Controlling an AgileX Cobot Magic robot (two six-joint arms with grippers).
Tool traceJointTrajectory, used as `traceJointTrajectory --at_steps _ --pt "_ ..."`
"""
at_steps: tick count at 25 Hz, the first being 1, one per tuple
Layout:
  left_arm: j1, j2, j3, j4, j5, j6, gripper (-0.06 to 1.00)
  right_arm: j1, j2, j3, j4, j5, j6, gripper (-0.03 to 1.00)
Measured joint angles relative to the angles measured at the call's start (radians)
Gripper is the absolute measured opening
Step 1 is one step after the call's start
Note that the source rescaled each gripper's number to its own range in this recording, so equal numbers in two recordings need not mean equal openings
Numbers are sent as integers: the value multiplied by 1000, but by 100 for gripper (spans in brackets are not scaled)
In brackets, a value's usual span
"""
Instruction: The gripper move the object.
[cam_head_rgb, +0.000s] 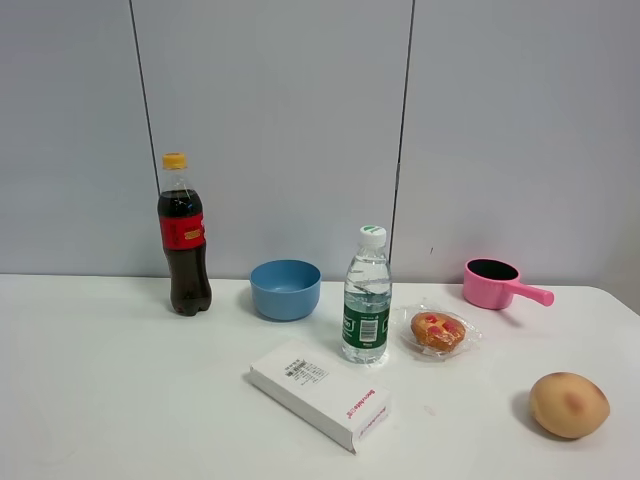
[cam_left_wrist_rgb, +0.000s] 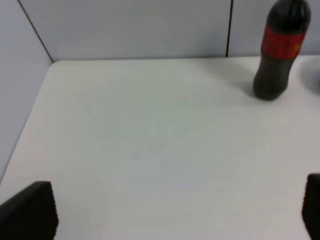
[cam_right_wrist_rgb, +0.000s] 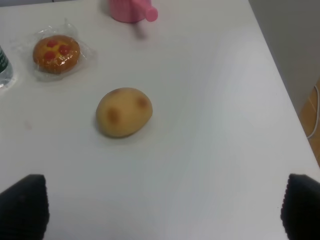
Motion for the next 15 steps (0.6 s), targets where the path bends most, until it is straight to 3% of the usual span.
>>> traceJointTrajectory --at_steps 7,15 --pt "0 -294 132 -1 95 3 100 0 0 0 0 0 0 100" --pt "0 -399 227 5 128 3 100 0 0 0 0 0 0 100"
